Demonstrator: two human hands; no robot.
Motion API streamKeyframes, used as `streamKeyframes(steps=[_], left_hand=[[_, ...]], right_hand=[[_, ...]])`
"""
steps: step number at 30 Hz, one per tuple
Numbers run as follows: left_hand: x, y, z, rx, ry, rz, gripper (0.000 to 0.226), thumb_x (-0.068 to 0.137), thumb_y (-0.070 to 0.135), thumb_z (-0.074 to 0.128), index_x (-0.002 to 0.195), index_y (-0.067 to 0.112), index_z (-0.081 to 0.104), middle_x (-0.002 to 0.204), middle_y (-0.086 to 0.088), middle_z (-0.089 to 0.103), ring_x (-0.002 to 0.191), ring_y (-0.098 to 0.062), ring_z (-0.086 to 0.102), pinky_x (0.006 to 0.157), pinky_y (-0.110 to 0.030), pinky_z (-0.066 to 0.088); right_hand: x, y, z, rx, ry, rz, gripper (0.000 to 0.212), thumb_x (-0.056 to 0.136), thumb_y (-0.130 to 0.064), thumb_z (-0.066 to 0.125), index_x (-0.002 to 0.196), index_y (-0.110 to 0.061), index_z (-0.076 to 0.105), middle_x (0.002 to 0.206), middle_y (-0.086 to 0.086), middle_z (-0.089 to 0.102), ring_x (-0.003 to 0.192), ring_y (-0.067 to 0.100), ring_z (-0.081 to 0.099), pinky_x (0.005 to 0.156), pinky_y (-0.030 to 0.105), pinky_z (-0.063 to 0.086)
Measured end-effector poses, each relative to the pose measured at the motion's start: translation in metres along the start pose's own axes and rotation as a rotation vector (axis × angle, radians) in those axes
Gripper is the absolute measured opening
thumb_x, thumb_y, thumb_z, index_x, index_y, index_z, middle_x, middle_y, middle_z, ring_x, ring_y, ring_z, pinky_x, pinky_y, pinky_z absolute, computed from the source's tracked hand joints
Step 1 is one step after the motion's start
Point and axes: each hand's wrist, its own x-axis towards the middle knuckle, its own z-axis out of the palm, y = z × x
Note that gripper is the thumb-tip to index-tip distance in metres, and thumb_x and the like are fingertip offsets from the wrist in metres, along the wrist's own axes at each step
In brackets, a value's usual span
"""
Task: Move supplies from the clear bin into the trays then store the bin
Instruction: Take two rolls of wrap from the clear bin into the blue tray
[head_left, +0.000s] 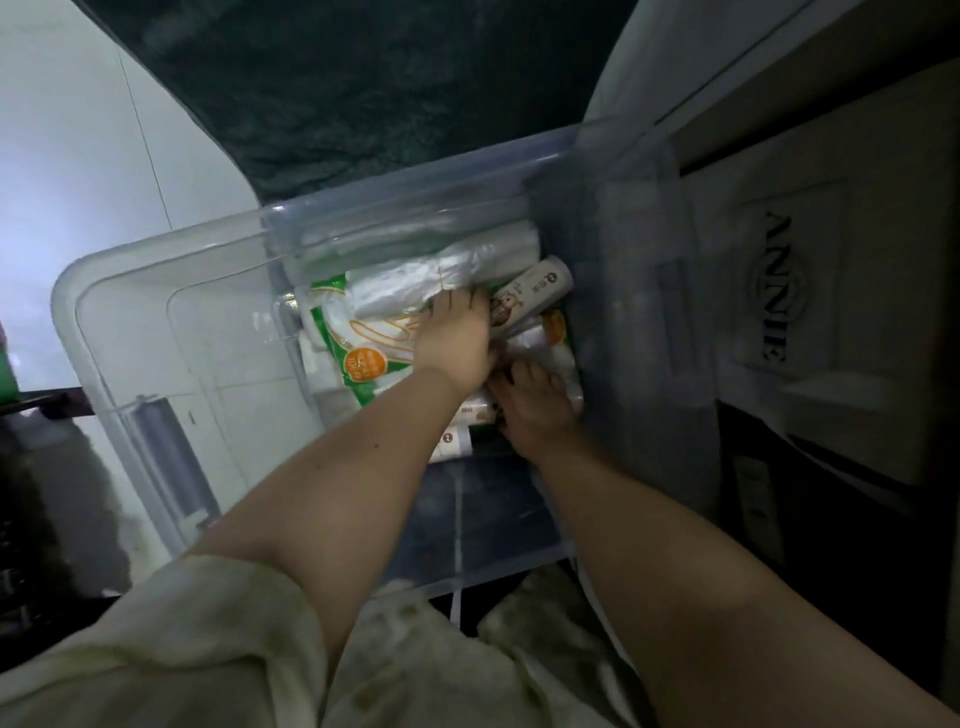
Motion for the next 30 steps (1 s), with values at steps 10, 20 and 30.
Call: streamKeyframes(steps=[10, 20, 30], left_hand=[[-0.091, -0.001, -0.099, 0.118, 0.133, 0.038, 0.059, 0.084, 0.038, 0.062, 0.136, 0.018, 0.041, 0.125, -0.01, 0.05, 0.112, -0.03, 0.045, 0.088, -0.041, 0.038], [-0.196, 0.013, -0.221, 0.234, 0.422, 0.221, 0.056, 0.077, 0.031, 0.068, 0.13, 0.021, 0.05, 0.117, -0.006, 0.056, 0.105, -0.028, 0.049, 0.084, -0.04, 0.038], [-0.285, 0.015, -0.216, 0.142, 0.418, 0.53, 0.053, 0.074, 0.03, 0.072, 0.123, 0.026, 0.053, 0.113, -0.002, 0.053, 0.102, -0.026, 0.045, 0.083, -0.039, 0.037]], right_hand=[[-0.062, -0.027, -0.092, -0.038, 0.103, -0.129, 0.051, 0.076, -0.012, 0.067, 0.123, -0.023, 0.049, 0.121, 0.011, 0.046, 0.113, 0.033, 0.039, 0.094, 0.044, 0.033], [-0.177, -0.08, -0.166, -0.142, 0.63, -0.102, 0.059, 0.053, -0.016, 0.08, 0.109, -0.023, 0.061, 0.101, 0.009, 0.056, 0.093, 0.032, 0.051, 0.083, 0.044, 0.042], [-0.284, -0.167, -0.088, -0.026, 0.879, 0.217, 0.05, 0.062, -0.016, 0.074, 0.11, -0.019, 0.062, 0.102, 0.011, 0.057, 0.094, 0.034, 0.053, 0.083, 0.045, 0.041]])
